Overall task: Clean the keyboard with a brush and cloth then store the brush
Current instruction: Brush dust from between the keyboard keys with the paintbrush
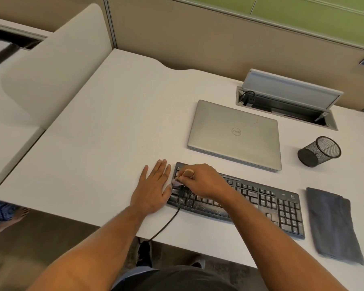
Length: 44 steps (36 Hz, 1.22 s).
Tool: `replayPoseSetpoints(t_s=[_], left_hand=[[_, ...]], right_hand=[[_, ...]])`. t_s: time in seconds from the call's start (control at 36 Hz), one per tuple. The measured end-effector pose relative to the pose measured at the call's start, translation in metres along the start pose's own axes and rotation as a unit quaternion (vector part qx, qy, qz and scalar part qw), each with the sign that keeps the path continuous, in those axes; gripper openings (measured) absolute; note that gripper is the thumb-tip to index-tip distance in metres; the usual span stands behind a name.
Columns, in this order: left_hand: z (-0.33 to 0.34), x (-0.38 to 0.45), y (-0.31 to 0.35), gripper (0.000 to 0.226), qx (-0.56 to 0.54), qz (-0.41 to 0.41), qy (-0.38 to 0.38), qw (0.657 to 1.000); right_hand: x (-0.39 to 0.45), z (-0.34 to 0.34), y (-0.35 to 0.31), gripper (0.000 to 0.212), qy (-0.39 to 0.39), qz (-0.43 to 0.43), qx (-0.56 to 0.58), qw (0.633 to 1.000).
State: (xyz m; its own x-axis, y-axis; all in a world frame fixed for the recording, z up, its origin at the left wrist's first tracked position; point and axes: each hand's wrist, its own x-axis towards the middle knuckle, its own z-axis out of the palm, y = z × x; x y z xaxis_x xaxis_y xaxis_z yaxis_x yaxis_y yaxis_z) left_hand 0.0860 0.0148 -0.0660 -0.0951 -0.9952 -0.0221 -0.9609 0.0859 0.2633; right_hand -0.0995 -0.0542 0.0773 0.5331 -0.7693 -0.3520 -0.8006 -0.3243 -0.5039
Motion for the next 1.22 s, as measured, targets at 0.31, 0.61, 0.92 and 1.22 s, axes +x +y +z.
replayPoseSetpoints(t_s=[0.31, 0.61, 0.92, 1.22], left_hand=[[-0.001, 0.0, 0.001, 0.068, 0.011, 0.003, 0.003, 1.0], [-0.003, -0.001, 0.001, 0.069, -0.005, 0.002, 0.001, 1.0], [-0.002, 0.001, 0.001, 0.068, -0.026, -0.004, -0.005, 1.0], [-0.002, 0.008, 0.009, 0.063, -0.041, -0.037, 0.027, 0.998]], right_hand=[[-0.001, -0.014, -0.002, 0.02, 0.006, -0.019, -0.004, 1.0], [-0.011, -0.015, 0.016, 0.023, -0.025, 0.018, -0.091, 0.995], [-0.026, -0.034, 0.033, 0.015, -0.01, 0.061, 0.048, 0.997], [-0.04, -0.021, 0.04, 0.02, 0.006, 0.091, 0.067, 0.994]])
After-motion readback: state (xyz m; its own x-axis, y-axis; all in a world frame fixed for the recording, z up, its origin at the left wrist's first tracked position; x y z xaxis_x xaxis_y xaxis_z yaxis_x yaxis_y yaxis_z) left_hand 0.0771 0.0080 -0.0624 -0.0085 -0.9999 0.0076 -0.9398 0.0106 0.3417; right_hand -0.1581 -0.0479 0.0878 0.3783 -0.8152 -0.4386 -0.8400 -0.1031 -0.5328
